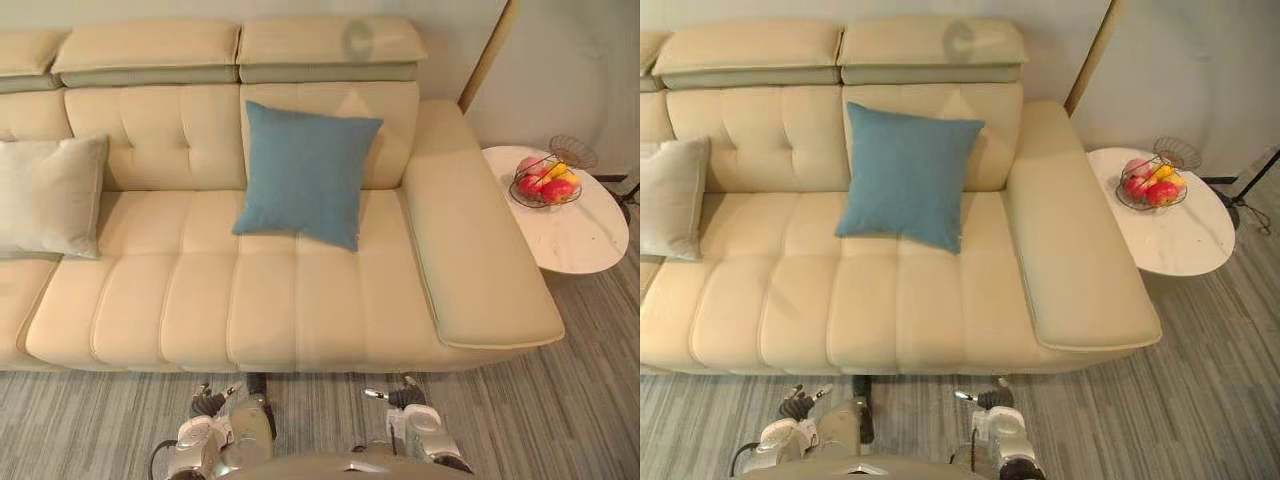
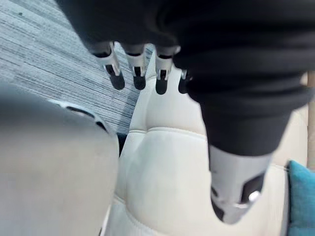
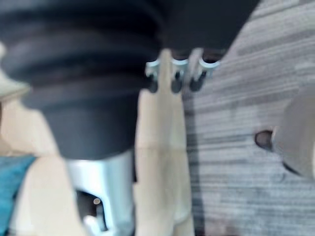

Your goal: Pick up cushions and gather them together orderly.

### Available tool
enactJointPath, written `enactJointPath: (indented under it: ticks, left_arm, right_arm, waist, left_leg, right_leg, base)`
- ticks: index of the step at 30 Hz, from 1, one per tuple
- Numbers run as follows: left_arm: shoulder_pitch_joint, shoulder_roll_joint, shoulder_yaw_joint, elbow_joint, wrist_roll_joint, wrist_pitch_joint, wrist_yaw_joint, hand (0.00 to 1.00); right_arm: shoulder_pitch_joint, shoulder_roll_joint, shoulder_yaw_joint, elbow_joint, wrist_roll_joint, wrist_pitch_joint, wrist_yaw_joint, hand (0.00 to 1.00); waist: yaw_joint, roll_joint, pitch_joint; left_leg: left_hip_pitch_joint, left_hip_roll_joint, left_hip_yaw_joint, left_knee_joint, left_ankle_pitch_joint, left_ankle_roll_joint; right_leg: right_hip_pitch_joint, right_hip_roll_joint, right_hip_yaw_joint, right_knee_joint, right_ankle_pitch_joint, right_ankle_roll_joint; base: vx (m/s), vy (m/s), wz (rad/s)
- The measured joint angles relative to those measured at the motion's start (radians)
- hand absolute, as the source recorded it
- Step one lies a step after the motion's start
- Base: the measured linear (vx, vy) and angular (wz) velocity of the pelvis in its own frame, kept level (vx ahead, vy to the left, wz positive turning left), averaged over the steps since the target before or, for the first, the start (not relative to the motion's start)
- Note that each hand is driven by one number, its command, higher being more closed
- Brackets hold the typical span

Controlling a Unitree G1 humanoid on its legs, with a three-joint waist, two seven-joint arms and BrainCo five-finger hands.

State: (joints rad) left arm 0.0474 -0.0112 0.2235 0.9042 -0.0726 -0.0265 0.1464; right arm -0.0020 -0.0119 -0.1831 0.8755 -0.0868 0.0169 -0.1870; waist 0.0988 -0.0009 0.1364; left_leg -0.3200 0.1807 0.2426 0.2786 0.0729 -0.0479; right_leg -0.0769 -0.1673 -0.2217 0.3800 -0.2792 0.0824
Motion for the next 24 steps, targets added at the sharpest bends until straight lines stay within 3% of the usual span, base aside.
enactJointPath:
  ticks: [1, 2, 3, 5, 6, 8, 14, 18, 22, 23, 24]
  left_arm:
    - [0.002, 0.0, 0.0, 0.0, 0.0, 0.0, 0.0, 0.0]
    - [0.014, -0.001, 0.0, 0.004, 0.015, 0.0, 0.0, 0.0]
    - [0.023, -0.006, 0.002, 0.009, 0.019, -0.002, -0.001, 0.0]
    - [0.022, -0.009, 0.012, 0.01, 0.02, 0.003, -0.004, 0.0]
    - [0.022, 0.009, 0.01, 0.011, 0.03, 0.004, -0.01, 0.0]
    - [0.028, 0.02, 0.01, 0.018, 0.038, 0.005, -0.019, 0.0]
    - [0.023, 0.034, -0.024, 0.075, 0.083, 0.007, -0.029, 0.0]
    - [0.015, 0.034, -0.032, 0.099, 0.117, 0.007, -0.049, 0.0]
    - [-0.005, 0.03, -0.029, 0.101, 0.118, 0.008, -0.051, 0.0]
    - [-0.009, 0.031, -0.03, 0.103, 0.118, 0.008, -0.05, 0.0]
    - [-0.016, 0.031, -0.029, 0.108, 0.118, 0.008, -0.049, 0.0]
  right_arm:
    - [0.003, -0.004, -0.004, 0.0, 0.0, 0.0, -0.001, 0.0]
    - [0.018, -0.007, -0.017, 0.0, 0.0, 0.001, 0.0, 0.0]
    - [0.032, -0.006, -0.021, 0.0, 0.0, 0.001, 0.001, 0.0]
    - [0.039, 0.006, -0.039, 0.004, 0.0, 0.005, 0.003, 0.0]
    - [0.038, 0.018, -0.054, 0.007, 0.0, 0.008, 0.005, 0.0]
    - [0.047, 0.027, -0.076, 0.013, 0.001, 0.008, 0.005, 0.0]
    - [0.037, 0.022, -0.142, 0.089, 0.021, 0.009, 0.008, 0.0]
    - [0.037, 0.005, -0.182, 0.095, 0.022, 0.009, 0.01, 0.0]
    - [0.004, 0.003, -0.163, 0.091, 0.022, 0.008, 0.011, 0.0]
    - [-0.015, 0.002, -0.142, 0.089, 0.022, 0.008, 0.011, 0.0]
    - [-0.031, 0.003, -0.132, 0.084, 0.022, 0.007, 0.011, 0.0]
  waist:
    - [-0.001, 0.0, -0.001]
    - [-0.019, 0.002, -0.002]
    - [-0.02, 0.012, -0.008]
    - [-0.023, 0.014, -0.014]
    - [-0.034, -0.014, -0.017]
    - [-0.047, -0.027, -0.027]
    - [-0.071, -0.024, -0.062]
    - [-0.087, 0.0, -0.055]
    - [-0.067, 0.001, -0.034]
    - [-0.059, -0.002, -0.029]
    - [-0.054, 0.0, -0.02]
  left_leg:
    - [0.001, -0.006, -0.002, 0.077, -0.019, 0.01]
    - [0.01, -0.02, -0.021, 0.212, -0.145, 0.011]
    - [0.034, -0.019, -0.052, 0.247, -0.226, -0.019]
    - [0.047, -0.028, -0.066, 0.22, -0.28, -0.029]
    - [0.062, -0.047, -0.042, 0.182, -0.273, -0.019]
    - [0.092, -0.061, -0.005, 0.13, -0.264, -0.018]
    - [0.139, -0.08, 0.032, 0.045, -0.239, -0.023]
    - [0.168, -0.077, 0.033, 0.013, -0.209, -0.011]
    - [0.198, -0.031, 0.107, 0.008, -0.219, -0.019]
    - [0.211, -0.021, 0.152, -0.014, -0.223, -0.027]
    - [0.228, -0.018, 0.187, -0.041, -0.222, -0.026]
  right_leg:
    - [-0.001, -0.01, 0.004, 0.001, 0.003, 0.005]
    - [-0.003, -0.024, 0.024, 0.002, 0.009, 0.015]
    - [-0.024, -0.017, 0.055, 0.009, 0.016, 0.027]
    - [-0.058, -0.001, 0.103, 0.024, 0.021, 0.034]
    - [-0.064, -0.011, 0.133, 0.001, 0.041, 0.037]
    - [-0.052, -0.02, 0.16, -0.055, 0.087, 0.037]
    - [-0.017, -0.003, 0.209, -0.225, 0.21, 0.036]
    - [0.005, 0.02, 0.246, -0.286, 0.256, 0.021]
    - [-0.053, 0.066, 0.301, -0.268, 0.319, -0.008]
    - [-0.09, 0.078, 0.272, -0.261, 0.357, -0.021]
    - [-0.109, 0.089, 0.211, -0.271, 0.398, -0.057]
  base:
    - [-0.16, 0.141, -0.19]
    - [-0.16, 0.202, -0.38]
    - [-0.15, 0.23, -0.48]
    - [-0.08, 0.165, -0.62]
    - [-0.08, 0.168, -0.48]
    - [-0.06, 0.169, -0.44]
    - [-0.01, 0.068, -0.42]
    - [0.03, -0.019, -0.26]
    - [-0.03, -0.027, -0.9]
    - [-0.08, 0.013, -1.59]
    - [-0.13, -0.032, -2.14]
